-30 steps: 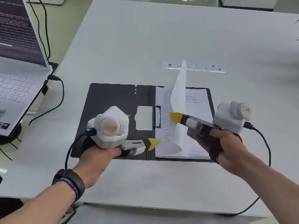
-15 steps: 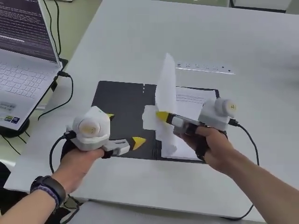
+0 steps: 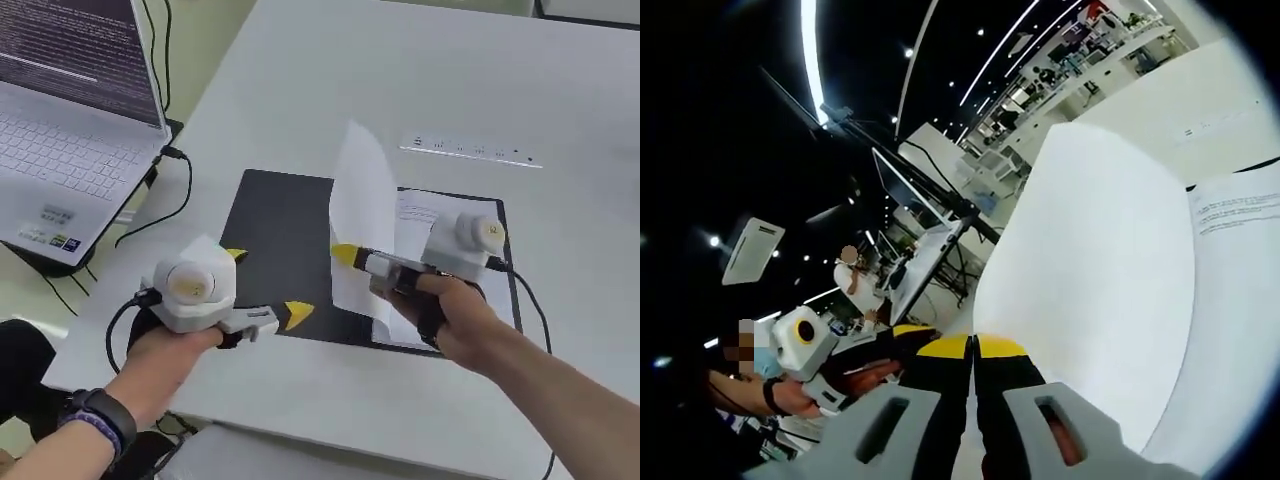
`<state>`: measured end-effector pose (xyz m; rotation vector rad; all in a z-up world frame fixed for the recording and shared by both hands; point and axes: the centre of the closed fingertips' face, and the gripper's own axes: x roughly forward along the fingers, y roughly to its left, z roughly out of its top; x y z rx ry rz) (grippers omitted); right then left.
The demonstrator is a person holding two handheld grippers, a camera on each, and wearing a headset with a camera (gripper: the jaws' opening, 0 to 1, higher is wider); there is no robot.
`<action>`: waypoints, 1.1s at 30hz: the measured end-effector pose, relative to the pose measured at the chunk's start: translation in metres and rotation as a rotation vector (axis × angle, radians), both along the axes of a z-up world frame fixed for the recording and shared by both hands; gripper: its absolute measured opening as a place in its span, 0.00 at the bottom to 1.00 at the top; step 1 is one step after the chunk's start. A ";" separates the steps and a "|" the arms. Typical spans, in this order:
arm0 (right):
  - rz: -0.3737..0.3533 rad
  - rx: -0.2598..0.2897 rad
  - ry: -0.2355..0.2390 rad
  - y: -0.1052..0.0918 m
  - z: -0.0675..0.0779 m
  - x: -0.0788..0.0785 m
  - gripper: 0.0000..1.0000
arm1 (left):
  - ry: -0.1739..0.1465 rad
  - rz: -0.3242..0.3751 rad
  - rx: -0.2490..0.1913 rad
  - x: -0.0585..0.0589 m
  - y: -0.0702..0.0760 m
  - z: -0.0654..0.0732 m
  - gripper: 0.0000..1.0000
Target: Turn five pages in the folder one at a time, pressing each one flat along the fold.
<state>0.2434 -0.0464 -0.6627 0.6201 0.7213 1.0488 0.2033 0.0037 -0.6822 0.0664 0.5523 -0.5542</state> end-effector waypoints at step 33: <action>0.005 -0.086 0.195 0.039 -0.086 0.012 0.00 | 0.018 0.048 -0.010 -0.017 0.014 0.002 0.75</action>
